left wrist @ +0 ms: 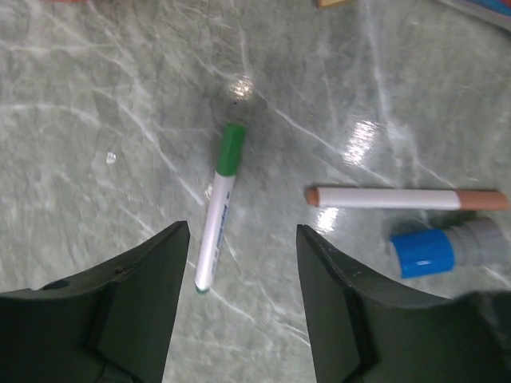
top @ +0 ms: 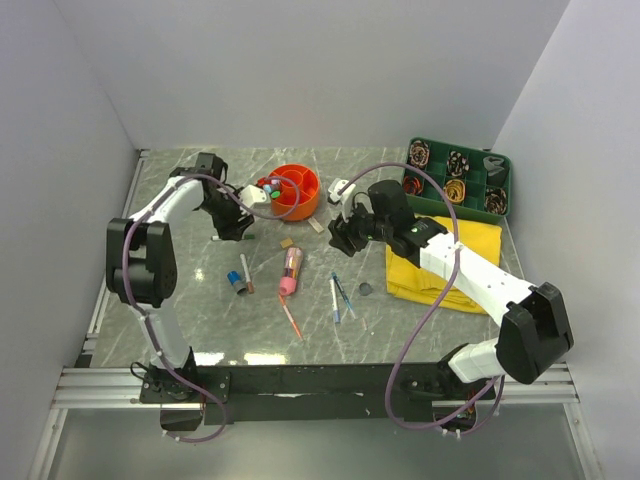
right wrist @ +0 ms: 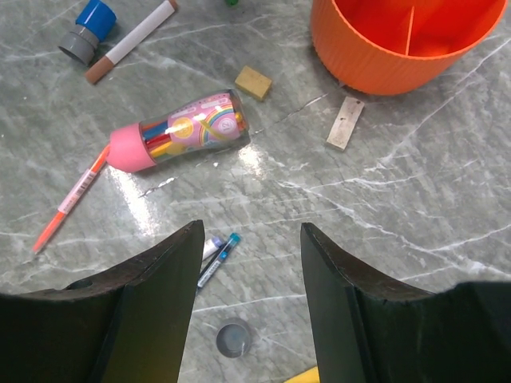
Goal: Sort the stationery into containers
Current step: Pick up the pen from the center of the board.
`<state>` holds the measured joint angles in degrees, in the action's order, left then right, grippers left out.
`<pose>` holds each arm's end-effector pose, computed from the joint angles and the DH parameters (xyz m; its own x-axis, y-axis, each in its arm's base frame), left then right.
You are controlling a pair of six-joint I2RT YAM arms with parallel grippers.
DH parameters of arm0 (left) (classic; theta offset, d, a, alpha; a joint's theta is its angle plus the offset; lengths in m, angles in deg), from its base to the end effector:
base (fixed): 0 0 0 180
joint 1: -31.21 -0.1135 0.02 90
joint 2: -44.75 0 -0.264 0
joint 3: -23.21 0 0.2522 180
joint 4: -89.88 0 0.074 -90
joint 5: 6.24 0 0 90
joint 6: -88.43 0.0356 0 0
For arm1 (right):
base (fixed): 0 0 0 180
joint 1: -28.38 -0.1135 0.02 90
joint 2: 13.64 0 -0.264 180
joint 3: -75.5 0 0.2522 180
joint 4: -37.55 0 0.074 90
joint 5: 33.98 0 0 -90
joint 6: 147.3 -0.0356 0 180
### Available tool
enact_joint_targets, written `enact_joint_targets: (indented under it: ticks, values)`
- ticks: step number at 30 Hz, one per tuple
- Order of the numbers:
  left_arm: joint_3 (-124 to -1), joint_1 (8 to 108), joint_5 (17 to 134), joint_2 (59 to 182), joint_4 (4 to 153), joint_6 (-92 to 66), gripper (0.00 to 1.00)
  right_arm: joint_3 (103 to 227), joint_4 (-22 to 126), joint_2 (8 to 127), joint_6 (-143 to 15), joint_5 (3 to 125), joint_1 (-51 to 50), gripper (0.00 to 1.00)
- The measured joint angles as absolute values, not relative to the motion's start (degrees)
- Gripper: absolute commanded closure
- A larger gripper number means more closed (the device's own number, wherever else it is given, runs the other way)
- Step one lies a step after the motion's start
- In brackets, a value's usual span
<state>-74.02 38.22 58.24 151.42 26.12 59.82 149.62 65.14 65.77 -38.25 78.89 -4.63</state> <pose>0.3705 -0.0610 0.2234 -0.2498 0.8289 -0.5005 0.9461 0.3191 0.0562 0.2544 0.1817 0.2918 -0.1771 -0.4737 -0.8627 -0.8818 0.4657 -0.0747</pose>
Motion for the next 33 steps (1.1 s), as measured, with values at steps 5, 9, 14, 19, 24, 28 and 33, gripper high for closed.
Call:
enact_joint_targets:
  ticks: [5, 9, 14, 19, 24, 28, 33]
  values:
    - [-76.0, 38.5, 58.5, 155.3, 26.8, 60.9, 0.45, 149.6, 65.1, 65.5, -37.6, 78.0, -4.6, 0.40]
    - [-78.8, 38.8, 58.6, 158.2, 27.2, 61.3, 0.47, 149.6, 65.1, 65.5, -37.0, 77.8, -4.6, 0.40]
    - [-78.8, 39.6, 58.6, 159.5, 28.3, 61.2, 0.51, 149.6, 65.1, 65.5, -36.6, 77.4, -4.3, 0.40]
    - [-78.2, 40.3, 58.6, 160.8, 29.6, 61.1, 0.51, 149.6, 65.1, 65.7, -36.6, 76.9, -4.1, 0.40]
    - [-77.9, 40.5, 58.6, 161.2, 30.6, 60.5, 0.56, 149.6, 65.0, 66.4, -36.6, 76.9, -3.9, 0.41]
    - [-77.9, 40.5, 58.8, 162.5, 31.5, 60.2, 0.59, 149.6, 65.0, 66.9, -36.6, 76.8, -3.8, 0.41]
    - [-76.9, 40.7, 59.5, 163.1, 32.4, 60.3, 0.65, 149.6, 64.9, 67.3, -36.6, 76.7, -3.8, 0.41]
